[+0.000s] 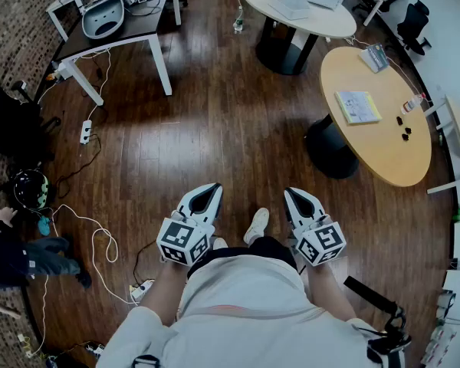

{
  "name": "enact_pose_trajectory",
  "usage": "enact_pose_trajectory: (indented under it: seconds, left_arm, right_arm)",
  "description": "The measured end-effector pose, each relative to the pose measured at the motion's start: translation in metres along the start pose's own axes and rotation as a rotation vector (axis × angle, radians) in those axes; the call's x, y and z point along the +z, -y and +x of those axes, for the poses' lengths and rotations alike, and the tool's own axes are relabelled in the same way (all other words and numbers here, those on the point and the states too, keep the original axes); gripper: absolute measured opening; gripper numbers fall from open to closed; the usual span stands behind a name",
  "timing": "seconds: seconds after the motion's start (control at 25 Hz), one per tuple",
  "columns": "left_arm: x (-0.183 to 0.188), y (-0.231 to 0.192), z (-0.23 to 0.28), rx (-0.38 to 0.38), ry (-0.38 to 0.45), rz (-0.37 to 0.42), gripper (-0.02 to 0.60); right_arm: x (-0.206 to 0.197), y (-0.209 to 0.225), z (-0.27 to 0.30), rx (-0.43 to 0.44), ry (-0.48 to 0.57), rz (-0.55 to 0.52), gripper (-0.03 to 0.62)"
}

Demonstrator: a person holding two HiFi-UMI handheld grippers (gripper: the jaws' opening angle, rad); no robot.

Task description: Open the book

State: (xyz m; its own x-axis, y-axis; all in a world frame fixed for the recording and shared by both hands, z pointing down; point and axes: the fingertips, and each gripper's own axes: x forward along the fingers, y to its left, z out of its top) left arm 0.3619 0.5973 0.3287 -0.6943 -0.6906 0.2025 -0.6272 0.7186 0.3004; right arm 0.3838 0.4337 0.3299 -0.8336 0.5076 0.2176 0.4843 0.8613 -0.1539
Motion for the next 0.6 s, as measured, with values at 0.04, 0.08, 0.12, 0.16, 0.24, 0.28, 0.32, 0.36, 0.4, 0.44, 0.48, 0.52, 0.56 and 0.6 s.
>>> enact_pose_trajectory:
  seconds: [0.04, 0.08, 0.12, 0.16, 0.24, 0.28, 0.32, 0.36, 0.4, 0.44, 0.48, 0.52, 0.56, 0.6]
  left_arm:
    - [0.002, 0.000, 0.006, -0.003, 0.002, 0.001, 0.011]
    - [0.004, -0.001, 0.012, -0.006, 0.004, 0.002, 0.011]
    - [0.006, -0.003, 0.017, -0.007, 0.005, 0.004, 0.011]
    - [0.008, -0.005, 0.023, -0.007, 0.005, 0.006, 0.011]
    - [0.014, -0.014, 0.037, 0.001, 0.004, 0.009, 0.011]
    - [0.018, -0.018, 0.044, 0.006, 0.005, 0.010, 0.011]
    - [0.022, -0.022, 0.051, 0.012, 0.006, 0.014, 0.011]
    - [0.027, -0.026, 0.059, 0.018, 0.007, 0.019, 0.011]
    - [0.032, -0.030, 0.068, 0.023, 0.009, 0.024, 0.011]
    - [0.037, -0.033, 0.078, 0.028, 0.012, 0.027, 0.011]
    - [0.042, -0.036, 0.090, 0.034, 0.014, 0.028, 0.011]
    - [0.046, -0.038, 0.102, 0.038, 0.014, 0.028, 0.011]
    - [0.050, -0.039, 0.115, 0.042, 0.013, 0.030, 0.011]
    - [0.054, -0.040, 0.128, 0.043, 0.012, 0.030, 0.011]
  right_arm:
    - [0.000, 0.005, 0.003, -0.001, 0.003, 0.003, 0.005]
    - [0.001, 0.010, 0.007, -0.001, 0.006, 0.005, 0.005]
    - [0.001, 0.015, 0.011, -0.001, 0.010, 0.006, 0.005]
    - [0.002, 0.020, 0.017, 0.001, 0.014, 0.007, 0.005]
    - [0.006, 0.031, 0.031, 0.008, 0.023, 0.013, 0.005]
    - [0.008, 0.037, 0.039, 0.014, 0.029, 0.018, 0.005]
    - [0.010, 0.043, 0.047, 0.021, 0.034, 0.021, 0.005]
    - [0.012, 0.050, 0.055, 0.028, 0.037, 0.022, 0.005]
    - [0.015, 0.057, 0.062, 0.033, 0.040, 0.022, 0.005]
    - [0.018, 0.066, 0.069, 0.036, 0.041, 0.022, 0.005]
    - [0.022, 0.076, 0.075, 0.039, 0.044, 0.025, 0.005]
    - [0.026, 0.087, 0.082, 0.042, 0.047, 0.028, 0.005]
    - [0.029, 0.098, 0.088, 0.047, 0.050, 0.031, 0.005]
    - [0.032, 0.109, 0.094, 0.052, 0.051, 0.034, 0.005]
